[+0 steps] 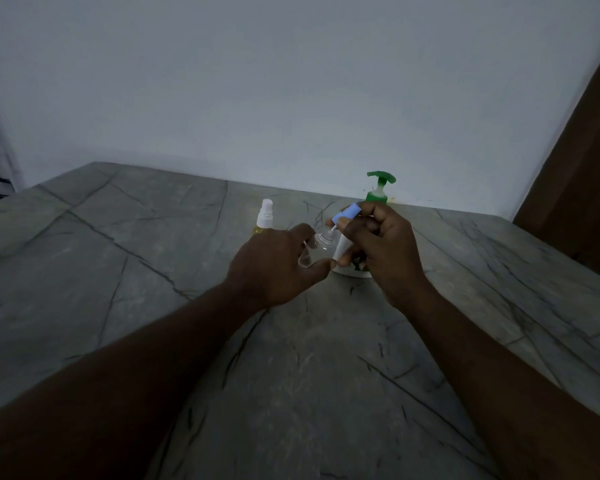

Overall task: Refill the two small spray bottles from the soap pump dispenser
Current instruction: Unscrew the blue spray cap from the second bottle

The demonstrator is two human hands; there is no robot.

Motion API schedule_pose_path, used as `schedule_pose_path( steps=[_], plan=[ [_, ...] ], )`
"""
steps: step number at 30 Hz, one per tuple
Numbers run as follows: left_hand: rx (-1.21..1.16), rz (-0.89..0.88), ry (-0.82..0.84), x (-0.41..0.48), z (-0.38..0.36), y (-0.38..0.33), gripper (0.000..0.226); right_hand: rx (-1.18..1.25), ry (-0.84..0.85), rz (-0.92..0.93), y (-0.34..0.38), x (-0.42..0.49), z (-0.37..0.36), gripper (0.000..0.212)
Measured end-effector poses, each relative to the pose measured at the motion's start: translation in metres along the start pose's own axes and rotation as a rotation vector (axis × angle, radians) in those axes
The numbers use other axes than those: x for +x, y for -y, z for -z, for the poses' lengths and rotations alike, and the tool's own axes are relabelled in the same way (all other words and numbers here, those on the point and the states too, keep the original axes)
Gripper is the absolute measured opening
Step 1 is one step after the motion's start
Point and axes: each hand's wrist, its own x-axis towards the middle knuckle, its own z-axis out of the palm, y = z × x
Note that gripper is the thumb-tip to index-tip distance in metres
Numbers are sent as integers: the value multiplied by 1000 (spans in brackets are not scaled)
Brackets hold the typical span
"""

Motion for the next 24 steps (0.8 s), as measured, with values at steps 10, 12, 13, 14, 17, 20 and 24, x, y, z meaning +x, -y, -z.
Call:
schedule_pose_path(
  steps=[10, 12, 13, 14, 17, 20, 24],
  plan=[
    [15, 23, 10, 1, 0, 1, 51, 20, -33, 58, 4, 0, 3, 15],
    [16, 19, 22, 1, 0, 1, 51, -9, -52, 84, 4, 1, 3, 15],
    [17, 16, 29, 2, -1, 1, 51, -19, -61, 98, 4, 1, 3, 16],
    [17, 15, 35, 2, -1, 2, 51, -19, -68, 112, 4, 1, 3, 16],
    [19, 10, 37, 2, -2, 2, 51, -86, -104, 174, 4, 0, 2, 18],
    [22, 1, 29, 1, -1, 2, 51, -62, -102, 148, 3, 1, 1, 19],
    [20, -4, 30, 1, 0, 2, 51, -62, -124, 100, 2, 2, 4, 17]
  ],
)
